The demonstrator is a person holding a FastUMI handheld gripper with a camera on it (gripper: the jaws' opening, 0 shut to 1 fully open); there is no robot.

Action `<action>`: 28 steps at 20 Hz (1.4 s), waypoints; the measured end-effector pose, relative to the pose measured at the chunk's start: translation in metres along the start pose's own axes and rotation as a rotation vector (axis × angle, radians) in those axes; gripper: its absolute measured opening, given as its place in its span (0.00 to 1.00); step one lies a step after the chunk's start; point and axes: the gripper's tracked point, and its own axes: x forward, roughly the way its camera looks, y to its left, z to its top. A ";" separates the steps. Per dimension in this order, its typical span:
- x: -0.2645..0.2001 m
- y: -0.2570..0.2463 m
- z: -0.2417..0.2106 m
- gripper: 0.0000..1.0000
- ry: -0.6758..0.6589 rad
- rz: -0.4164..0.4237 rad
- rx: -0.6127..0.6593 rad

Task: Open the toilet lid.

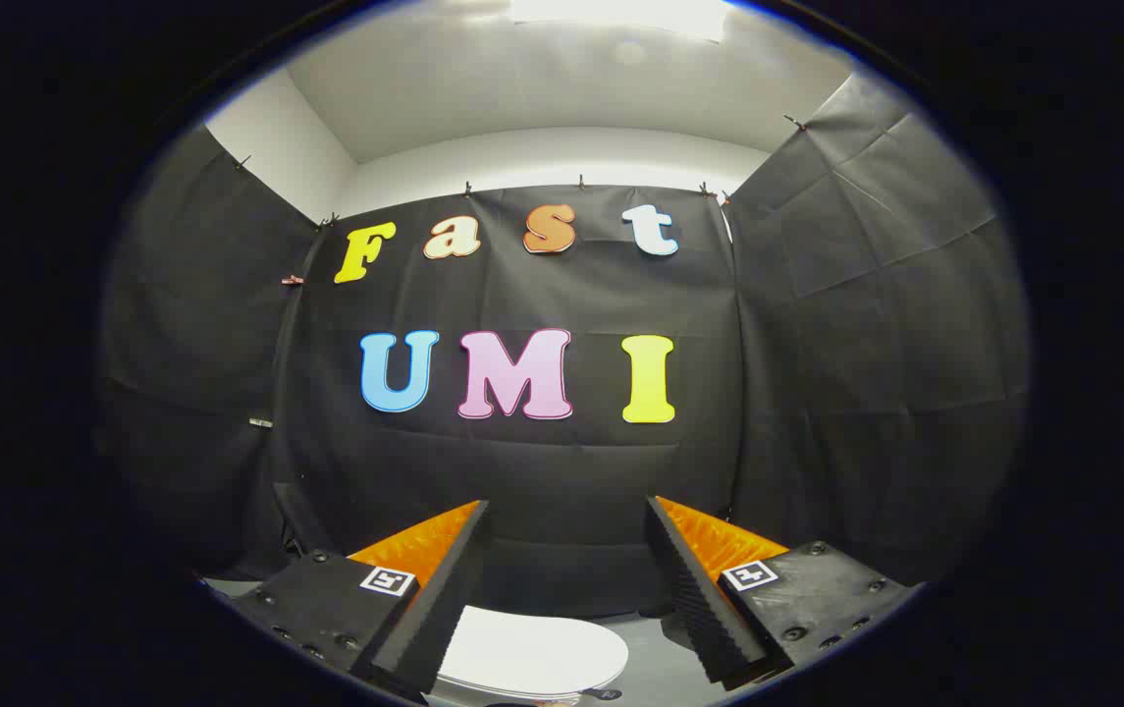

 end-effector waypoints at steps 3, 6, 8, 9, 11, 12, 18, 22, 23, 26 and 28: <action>-0.001 0.003 0.001 0.97 0.002 0.002 -0.003; -0.003 0.005 0.002 0.97 0.001 0.003 -0.010; -0.003 0.005 0.003 0.97 0.000 0.002 -0.012; -0.004 0.004 0.003 0.97 -0.001 0.001 -0.010; -0.005 0.004 0.004 0.97 -0.002 0.001 -0.008; -0.005 0.004 0.004 0.97 -0.001 0.001 -0.009; -0.003 0.001 0.002 0.97 0.009 -0.006 -0.004; 0.000 -0.003 0.001 0.98 0.011 -0.021 -0.005; 0.002 -0.004 0.002 0.97 0.010 -0.029 -0.004; 0.005 -0.007 0.005 0.97 0.002 -0.040 0.001; 0.010 -0.013 0.004 0.97 -0.001 -0.062 -0.004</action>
